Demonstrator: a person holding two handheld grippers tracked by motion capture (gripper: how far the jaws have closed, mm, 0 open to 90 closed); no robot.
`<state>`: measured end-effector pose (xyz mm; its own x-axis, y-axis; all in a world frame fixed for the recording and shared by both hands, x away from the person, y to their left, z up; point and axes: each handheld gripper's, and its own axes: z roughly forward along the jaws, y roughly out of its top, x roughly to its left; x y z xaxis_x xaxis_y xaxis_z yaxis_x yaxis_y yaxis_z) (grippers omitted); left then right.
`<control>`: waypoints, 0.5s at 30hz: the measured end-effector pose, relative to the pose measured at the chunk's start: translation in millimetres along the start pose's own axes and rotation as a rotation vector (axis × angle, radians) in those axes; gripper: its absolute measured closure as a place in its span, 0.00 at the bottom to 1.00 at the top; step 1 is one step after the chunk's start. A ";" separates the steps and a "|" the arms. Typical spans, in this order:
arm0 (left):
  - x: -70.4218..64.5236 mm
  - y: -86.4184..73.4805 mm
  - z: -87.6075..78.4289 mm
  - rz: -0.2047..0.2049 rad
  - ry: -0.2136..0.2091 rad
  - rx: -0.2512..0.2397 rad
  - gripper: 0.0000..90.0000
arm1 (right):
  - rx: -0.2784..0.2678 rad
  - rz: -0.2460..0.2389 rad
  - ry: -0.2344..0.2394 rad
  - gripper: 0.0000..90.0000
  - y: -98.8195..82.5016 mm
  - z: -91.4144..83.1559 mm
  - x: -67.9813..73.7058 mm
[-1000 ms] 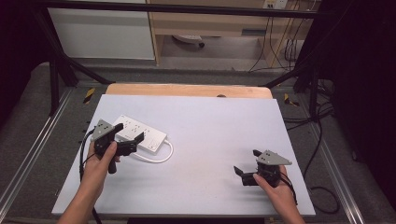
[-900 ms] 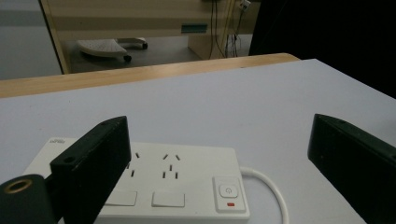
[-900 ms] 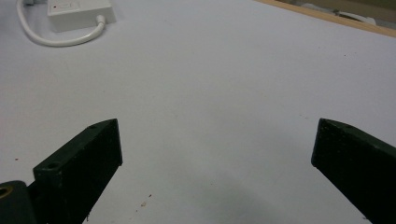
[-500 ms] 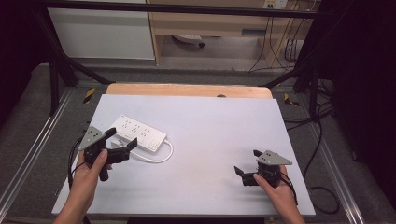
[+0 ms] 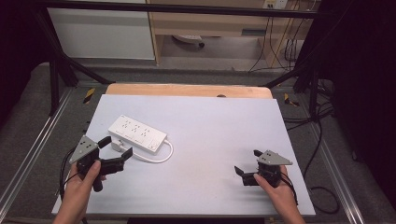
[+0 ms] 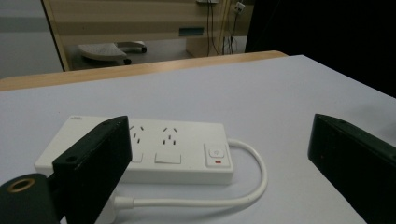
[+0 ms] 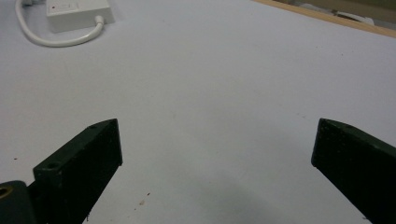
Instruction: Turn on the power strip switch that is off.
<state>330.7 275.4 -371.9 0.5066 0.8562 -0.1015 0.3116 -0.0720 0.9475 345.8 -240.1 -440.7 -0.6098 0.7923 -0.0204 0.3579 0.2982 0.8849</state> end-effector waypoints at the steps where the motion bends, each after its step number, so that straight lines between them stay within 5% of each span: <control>1: 0.0 -1.7 -0.9 0.003 -0.001 0.001 0.07 | 0.000 0.000 0.000 0.03 0.0 0.0 0.0; 15: -7.1 -37.8 -1.3 0.014 -0.018 0.087 0.07 | 0.000 0.001 -0.005 0.03 -0.2 -0.2 -0.9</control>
<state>314.3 272.7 -406.6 0.5257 0.8455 -0.0943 0.3724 -0.1291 0.9190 346.1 -241.0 -440.7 -0.6058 0.7953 -0.0224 0.3579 0.2975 0.8851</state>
